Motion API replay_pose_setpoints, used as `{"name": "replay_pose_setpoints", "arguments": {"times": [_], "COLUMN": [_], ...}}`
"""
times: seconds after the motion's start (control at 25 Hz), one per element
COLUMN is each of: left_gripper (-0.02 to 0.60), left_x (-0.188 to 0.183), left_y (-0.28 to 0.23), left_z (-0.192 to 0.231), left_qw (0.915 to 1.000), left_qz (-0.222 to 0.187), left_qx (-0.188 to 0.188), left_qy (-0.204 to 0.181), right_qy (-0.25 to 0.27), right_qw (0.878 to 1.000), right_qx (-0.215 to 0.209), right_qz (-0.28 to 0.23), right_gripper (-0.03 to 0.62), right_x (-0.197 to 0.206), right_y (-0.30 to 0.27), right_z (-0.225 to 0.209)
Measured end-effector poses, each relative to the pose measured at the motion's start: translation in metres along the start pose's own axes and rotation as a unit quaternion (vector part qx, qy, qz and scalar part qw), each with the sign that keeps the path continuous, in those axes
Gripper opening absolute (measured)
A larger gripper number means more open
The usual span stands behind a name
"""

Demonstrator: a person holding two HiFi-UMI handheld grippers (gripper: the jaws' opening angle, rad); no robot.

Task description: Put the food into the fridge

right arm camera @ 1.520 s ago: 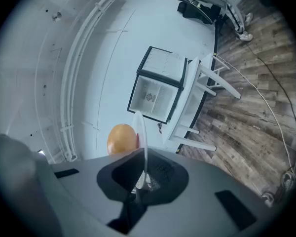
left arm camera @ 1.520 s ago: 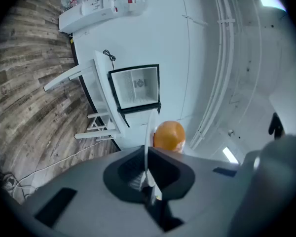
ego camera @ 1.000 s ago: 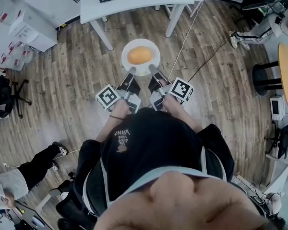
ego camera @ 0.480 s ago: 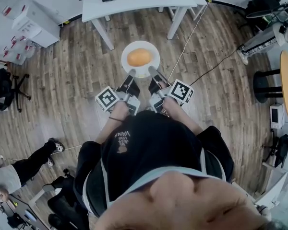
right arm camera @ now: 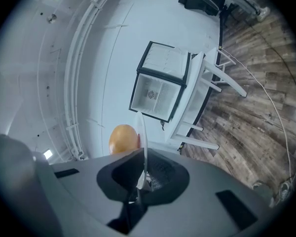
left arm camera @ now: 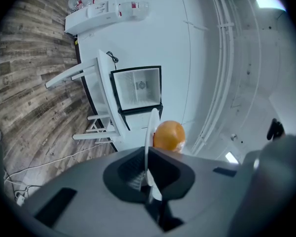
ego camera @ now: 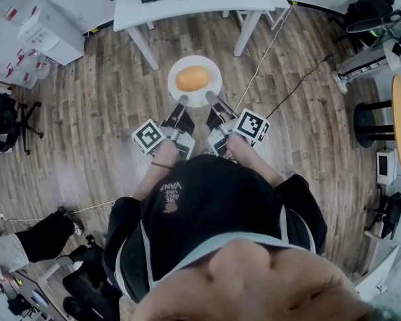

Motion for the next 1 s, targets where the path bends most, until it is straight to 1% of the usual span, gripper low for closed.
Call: {"name": "replay_pose_setpoints", "arguments": {"times": [0.08, 0.24, 0.32, 0.48, 0.64, 0.72, 0.84, 1.0], "left_gripper": [0.023, 0.023, 0.023, 0.023, 0.023, 0.023, 0.023, 0.023], "left_x": [-0.005, -0.019, -0.03, -0.056, -0.081, -0.094, -0.111, -0.128], "left_y": [-0.005, -0.018, -0.025, -0.041, -0.056, -0.062, -0.068, -0.076], "left_z": [0.003, 0.008, 0.012, 0.016, 0.021, 0.022, 0.025, 0.03], "left_qw": [1.0, 0.9999, 0.9999, 0.9998, 0.9998, 0.9998, 0.9997, 0.9996], "left_qz": [0.001, 0.006, 0.01, 0.015, 0.016, 0.018, 0.02, 0.023], "left_qx": [-0.001, -0.001, -0.003, -0.001, -0.002, 0.0, 0.002, 0.006], "left_qy": [0.004, 0.009, 0.009, 0.013, 0.012, 0.011, 0.011, 0.014], "right_qy": [-0.001, 0.004, 0.002, -0.003, 0.003, 0.001, 0.002, 0.002], "right_qw": [1.0, 1.0, 1.0, 1.0, 1.0, 1.0, 1.0, 1.0], "right_qx": [-0.002, 0.015, 0.017, 0.009, 0.022, 0.013, 0.021, 0.009], "right_qz": [-0.002, -0.004, -0.009, -0.015, -0.016, -0.021, -0.023, -0.029], "right_gripper": [0.02, 0.02, 0.02, 0.02, 0.02, 0.02, 0.02, 0.02], "right_x": [-0.005, -0.016, -0.021, -0.033, -0.046, -0.05, -0.054, -0.061], "right_y": [-0.006, -0.019, -0.031, -0.059, -0.084, -0.098, -0.114, -0.134], "right_z": [-0.001, -0.007, -0.008, -0.007, -0.011, -0.008, -0.01, -0.007]}}
Point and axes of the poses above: the fingertips, and each gripper's own axes: y backward along the fingers, z to its left, x out of its underside, the point moved 3 cm from there along y, backward along the fingers, and after that the axes turned 3 degrees about z, right-handed, at the moved point
